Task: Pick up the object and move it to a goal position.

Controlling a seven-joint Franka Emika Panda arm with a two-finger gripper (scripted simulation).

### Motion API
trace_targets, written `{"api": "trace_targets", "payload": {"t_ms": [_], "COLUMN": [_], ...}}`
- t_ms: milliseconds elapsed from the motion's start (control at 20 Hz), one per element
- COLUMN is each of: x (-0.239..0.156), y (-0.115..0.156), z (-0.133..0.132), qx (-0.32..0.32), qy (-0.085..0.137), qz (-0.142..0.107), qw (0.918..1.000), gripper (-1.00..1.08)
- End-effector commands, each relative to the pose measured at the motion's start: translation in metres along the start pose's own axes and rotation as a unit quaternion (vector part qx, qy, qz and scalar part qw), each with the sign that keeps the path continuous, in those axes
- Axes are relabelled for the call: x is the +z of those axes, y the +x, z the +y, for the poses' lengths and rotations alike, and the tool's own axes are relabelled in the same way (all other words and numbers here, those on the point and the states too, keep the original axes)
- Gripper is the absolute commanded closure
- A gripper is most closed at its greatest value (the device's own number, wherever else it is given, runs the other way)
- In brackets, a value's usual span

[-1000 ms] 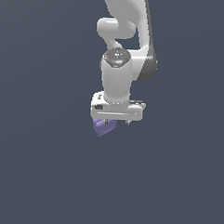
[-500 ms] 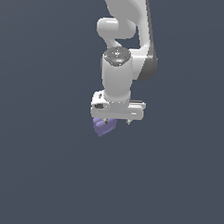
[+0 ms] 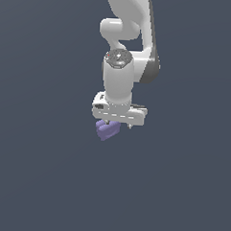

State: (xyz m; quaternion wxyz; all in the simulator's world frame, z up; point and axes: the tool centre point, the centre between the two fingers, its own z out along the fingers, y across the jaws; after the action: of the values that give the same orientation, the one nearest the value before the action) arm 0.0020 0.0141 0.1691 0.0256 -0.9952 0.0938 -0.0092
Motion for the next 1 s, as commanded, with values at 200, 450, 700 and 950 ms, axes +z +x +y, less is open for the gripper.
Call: {"api": "trace_targets", "payload": {"t_ms": [200, 450, 700, 950], "x": [0.005, 0.009, 0.013, 0.016], "y": [-0.008, -0.016, -0.023, -0.031], "z": [0.012, 0.023, 0.033, 0.043], "qx": [0.083, 0.153, 0.223, 0.288], "qy": [-0.007, -0.012, -0.017, -0.022], "qz": [-0.001, -0.001, 0.000, 0.001], "qw": [0.9966, 0.9881, 0.9746, 0.9573], "gripper": [-0.92, -0.92, -0.92, -0.92]}}
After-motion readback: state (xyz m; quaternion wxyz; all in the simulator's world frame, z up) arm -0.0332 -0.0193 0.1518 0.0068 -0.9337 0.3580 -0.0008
